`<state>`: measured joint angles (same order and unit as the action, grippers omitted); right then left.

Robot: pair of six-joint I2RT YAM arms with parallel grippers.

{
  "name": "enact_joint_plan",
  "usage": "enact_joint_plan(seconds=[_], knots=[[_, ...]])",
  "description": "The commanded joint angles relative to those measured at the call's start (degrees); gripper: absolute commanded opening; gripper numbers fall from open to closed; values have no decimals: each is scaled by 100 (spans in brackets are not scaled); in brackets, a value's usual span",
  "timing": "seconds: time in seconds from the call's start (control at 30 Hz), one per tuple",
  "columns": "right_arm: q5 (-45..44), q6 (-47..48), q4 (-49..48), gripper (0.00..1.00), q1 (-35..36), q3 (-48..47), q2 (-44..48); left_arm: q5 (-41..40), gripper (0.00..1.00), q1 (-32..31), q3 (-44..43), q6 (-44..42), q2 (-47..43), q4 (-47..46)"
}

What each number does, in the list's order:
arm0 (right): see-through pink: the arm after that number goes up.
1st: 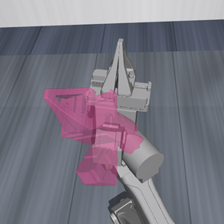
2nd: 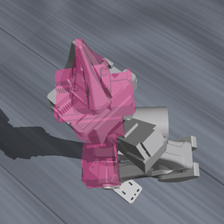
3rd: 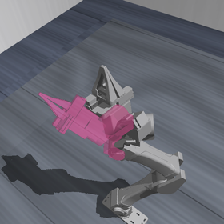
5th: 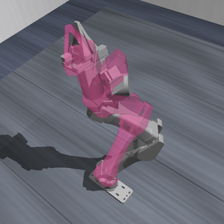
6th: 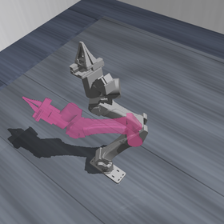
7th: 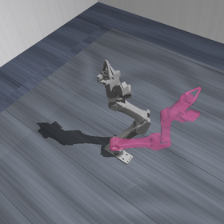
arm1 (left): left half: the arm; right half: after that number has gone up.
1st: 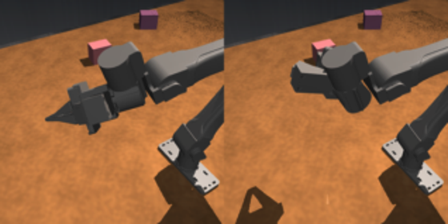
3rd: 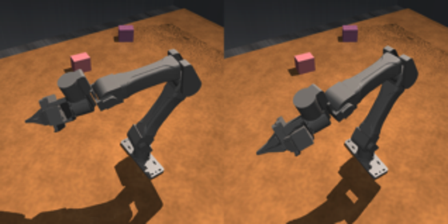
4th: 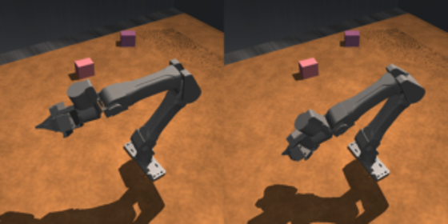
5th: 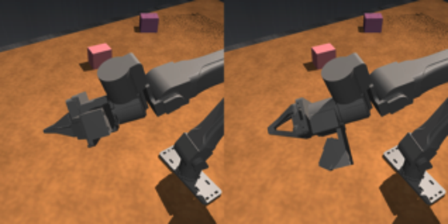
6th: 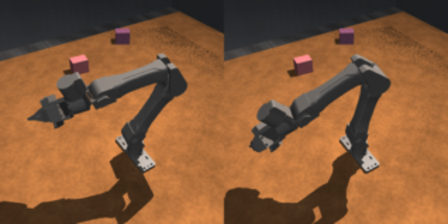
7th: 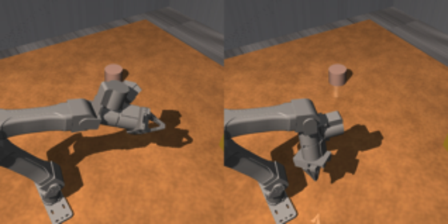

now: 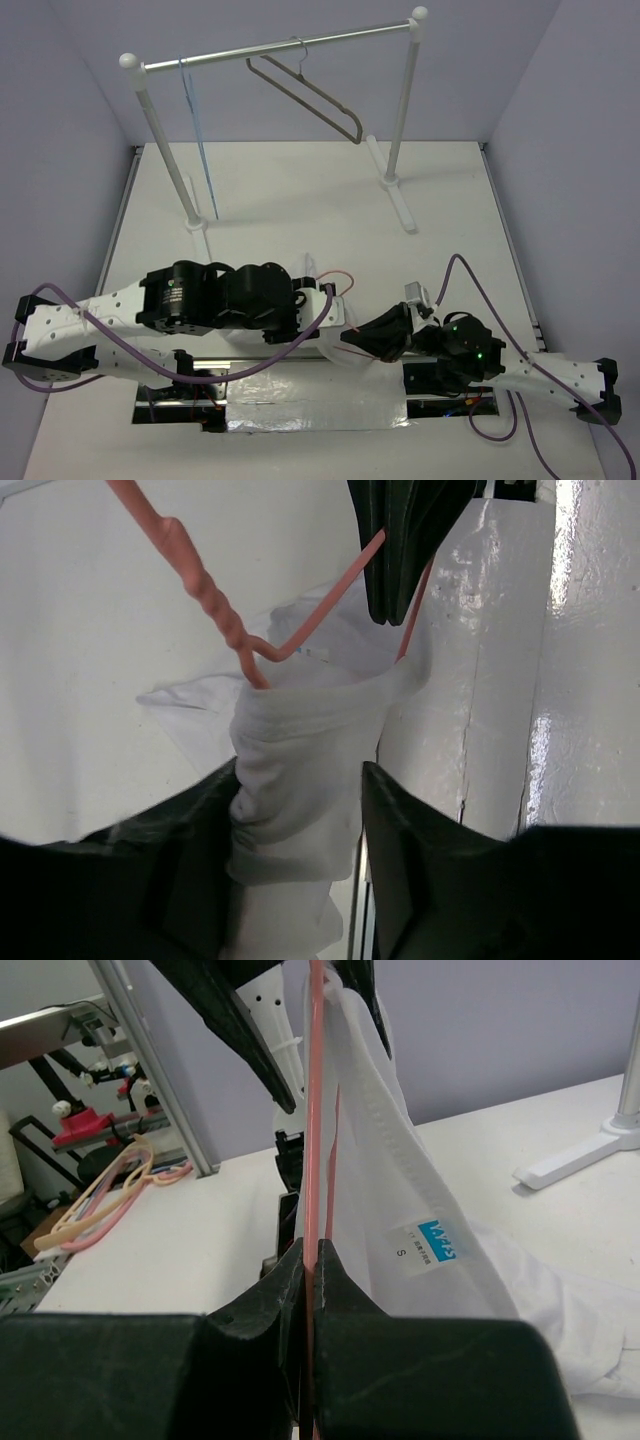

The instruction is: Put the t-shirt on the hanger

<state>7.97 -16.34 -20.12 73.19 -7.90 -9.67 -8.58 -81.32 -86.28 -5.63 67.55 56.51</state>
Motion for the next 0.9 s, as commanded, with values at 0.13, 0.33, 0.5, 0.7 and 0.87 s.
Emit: enact_joint_plan(seconds=[0.13,0.33,0.5,0.7,0.87], knots=[[100,192,-510,0,-15,-396,-114,594,7,-24,-29,97,-163,-263],[-164,122,-361,6,-6,-510,-237,577,0,-16,59,238,-620,-694],[-961,-237,218,49,-15,-660,0,-38,0,-24,462,133,-1428,-975],[-2383,-905,448,66,-15,-292,1176,145,0,-24,1033,-52,-2035,-1327],[-3485,-1591,963,66,-15,17,1811,505,0,-24,1227,-193,-2176,-1449]])
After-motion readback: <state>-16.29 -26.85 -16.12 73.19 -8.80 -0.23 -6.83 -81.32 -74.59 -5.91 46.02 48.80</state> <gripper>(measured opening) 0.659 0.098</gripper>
